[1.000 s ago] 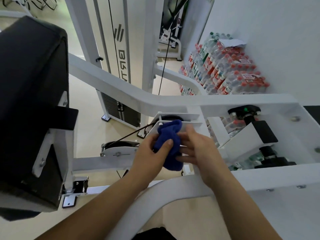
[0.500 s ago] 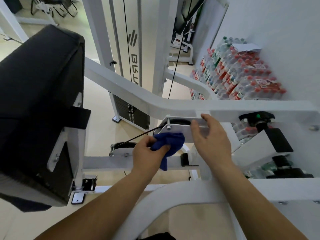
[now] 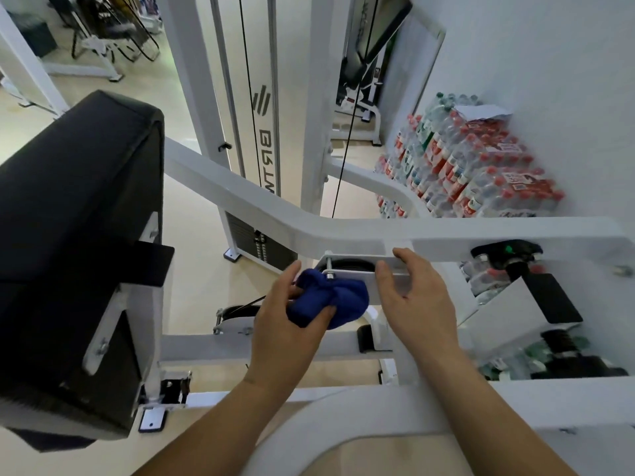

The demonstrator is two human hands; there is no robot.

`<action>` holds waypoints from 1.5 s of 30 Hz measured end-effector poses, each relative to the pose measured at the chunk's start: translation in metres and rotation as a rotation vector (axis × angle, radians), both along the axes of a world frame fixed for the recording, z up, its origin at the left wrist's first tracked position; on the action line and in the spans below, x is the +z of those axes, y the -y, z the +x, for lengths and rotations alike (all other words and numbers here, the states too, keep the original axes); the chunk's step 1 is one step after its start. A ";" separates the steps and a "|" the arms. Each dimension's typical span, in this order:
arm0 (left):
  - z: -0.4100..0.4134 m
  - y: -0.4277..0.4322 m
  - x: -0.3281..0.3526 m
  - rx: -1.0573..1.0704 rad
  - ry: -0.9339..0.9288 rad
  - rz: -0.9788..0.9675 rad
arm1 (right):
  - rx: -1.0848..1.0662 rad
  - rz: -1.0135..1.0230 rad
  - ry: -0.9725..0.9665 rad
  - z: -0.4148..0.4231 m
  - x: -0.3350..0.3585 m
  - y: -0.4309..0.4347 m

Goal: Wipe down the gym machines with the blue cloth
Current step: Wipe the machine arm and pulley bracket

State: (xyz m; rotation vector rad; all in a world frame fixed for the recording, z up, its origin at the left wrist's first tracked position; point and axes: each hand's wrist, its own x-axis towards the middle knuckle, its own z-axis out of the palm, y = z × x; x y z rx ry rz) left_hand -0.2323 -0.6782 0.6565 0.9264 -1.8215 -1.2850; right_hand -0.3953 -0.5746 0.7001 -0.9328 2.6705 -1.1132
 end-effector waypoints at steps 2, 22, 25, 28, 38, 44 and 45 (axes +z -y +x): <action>-0.003 0.001 -0.002 -0.005 0.027 -0.089 | -0.001 -0.007 0.005 0.000 0.001 0.001; 0.027 0.005 -0.010 -0.068 0.384 -0.091 | -0.005 -0.199 0.217 0.001 0.011 -0.009; 0.017 -0.002 0.014 -0.204 0.210 -0.574 | -0.027 -0.344 0.298 -0.001 0.011 -0.011; -0.017 -0.006 0.043 -0.272 0.095 -0.761 | -0.054 -0.461 0.403 -0.007 0.011 -0.012; -0.052 -0.020 0.033 -0.203 0.234 -0.399 | 0.259 -0.248 -0.002 0.021 0.002 -0.045; -0.014 0.007 0.050 -0.352 0.240 -0.496 | 0.141 -0.213 -0.002 0.021 -0.005 -0.026; -0.010 0.012 0.051 -0.310 0.201 -0.546 | 0.123 -0.163 -0.044 0.021 -0.005 -0.022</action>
